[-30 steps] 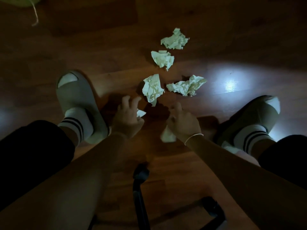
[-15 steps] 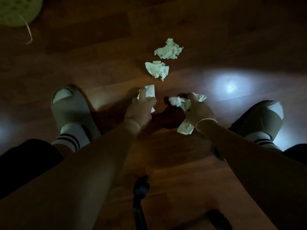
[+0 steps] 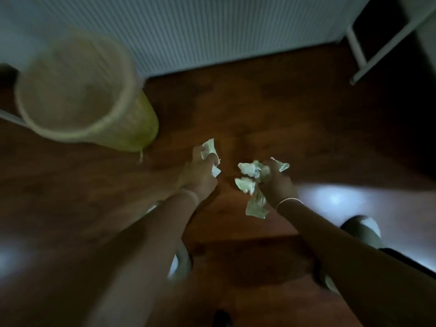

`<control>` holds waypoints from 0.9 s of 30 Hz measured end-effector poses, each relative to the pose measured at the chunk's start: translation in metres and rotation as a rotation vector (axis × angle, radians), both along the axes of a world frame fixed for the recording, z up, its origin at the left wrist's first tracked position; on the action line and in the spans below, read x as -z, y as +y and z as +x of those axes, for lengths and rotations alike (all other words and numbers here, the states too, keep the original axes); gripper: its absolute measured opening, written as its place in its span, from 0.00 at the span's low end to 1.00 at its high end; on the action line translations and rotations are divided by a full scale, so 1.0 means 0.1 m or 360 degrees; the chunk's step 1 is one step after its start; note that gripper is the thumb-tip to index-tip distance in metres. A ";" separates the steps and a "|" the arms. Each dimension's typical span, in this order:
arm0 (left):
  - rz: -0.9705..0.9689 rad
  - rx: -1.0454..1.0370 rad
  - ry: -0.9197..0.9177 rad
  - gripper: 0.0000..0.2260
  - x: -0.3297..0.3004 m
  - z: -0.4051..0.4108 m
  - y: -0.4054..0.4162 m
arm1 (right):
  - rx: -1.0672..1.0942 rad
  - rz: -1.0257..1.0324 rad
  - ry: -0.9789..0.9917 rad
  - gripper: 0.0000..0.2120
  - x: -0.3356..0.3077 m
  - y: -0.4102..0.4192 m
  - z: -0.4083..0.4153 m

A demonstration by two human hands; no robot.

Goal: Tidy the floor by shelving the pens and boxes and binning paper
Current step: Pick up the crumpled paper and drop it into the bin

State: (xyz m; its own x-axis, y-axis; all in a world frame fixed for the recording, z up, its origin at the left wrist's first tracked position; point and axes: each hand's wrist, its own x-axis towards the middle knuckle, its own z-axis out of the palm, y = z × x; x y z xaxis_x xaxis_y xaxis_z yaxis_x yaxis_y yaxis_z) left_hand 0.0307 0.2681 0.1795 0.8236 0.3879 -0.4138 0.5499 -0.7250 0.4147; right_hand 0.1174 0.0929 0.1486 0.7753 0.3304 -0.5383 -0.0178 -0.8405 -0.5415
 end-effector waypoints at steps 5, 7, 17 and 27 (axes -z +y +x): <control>0.0163 -0.0106 -0.0260 0.14 -1.02 -0.09 0.72 | -0.0012 0.0361 -0.0130 0.23 -0.99 0.77 0.09; 0.0245 -0.0161 -0.0318 0.14 -1.36 -0.22 1.00 | -0.0014 0.0470 -0.0203 0.23 -1.34 1.09 0.04; 0.0450 -0.0460 -0.0352 0.18 -1.89 -0.75 2.30 | -0.0150 0.0775 -0.0302 0.23 -2.15 2.84 -0.37; -0.0032 -0.0499 -0.0402 0.21 -1.63 -0.79 2.91 | -0.0509 0.0519 -0.0115 0.26 -2.04 3.48 -0.42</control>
